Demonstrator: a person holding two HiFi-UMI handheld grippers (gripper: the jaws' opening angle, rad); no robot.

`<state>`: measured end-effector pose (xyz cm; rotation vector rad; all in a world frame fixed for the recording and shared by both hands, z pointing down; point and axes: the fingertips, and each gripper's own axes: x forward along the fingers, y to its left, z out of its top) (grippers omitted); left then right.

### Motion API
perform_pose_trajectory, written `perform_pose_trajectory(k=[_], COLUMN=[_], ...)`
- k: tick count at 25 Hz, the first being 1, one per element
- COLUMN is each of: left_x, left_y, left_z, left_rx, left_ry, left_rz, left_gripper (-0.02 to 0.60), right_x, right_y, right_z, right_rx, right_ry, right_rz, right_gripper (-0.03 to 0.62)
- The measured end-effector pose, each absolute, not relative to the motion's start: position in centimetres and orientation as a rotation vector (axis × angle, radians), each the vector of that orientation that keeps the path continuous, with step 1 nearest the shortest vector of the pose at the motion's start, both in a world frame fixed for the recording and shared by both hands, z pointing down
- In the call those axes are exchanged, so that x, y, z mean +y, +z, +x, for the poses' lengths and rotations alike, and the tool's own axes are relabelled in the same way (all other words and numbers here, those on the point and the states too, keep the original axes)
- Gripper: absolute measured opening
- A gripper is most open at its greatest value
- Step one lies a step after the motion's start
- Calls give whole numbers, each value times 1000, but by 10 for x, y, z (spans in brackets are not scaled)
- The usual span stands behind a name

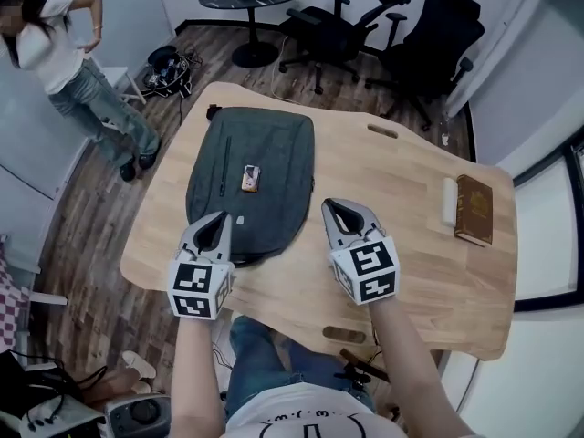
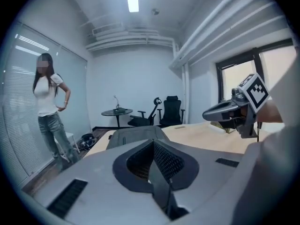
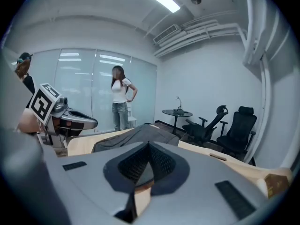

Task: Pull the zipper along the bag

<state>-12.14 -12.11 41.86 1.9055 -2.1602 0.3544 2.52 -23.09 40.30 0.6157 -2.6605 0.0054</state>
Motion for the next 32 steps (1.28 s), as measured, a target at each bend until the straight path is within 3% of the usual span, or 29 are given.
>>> perform_pose_trajectory(k=[32], left_x=[5], left_y=[232], left_z=[-134], left_rx=[-2558], left_ry=[110], left_rz=[2209], left_gripper=[14], right_x=[-79], right_y=[232], right_z=[53], right_rx=[-2859], right_ry=[-307], right_rz=[1111], right_gripper=[51])
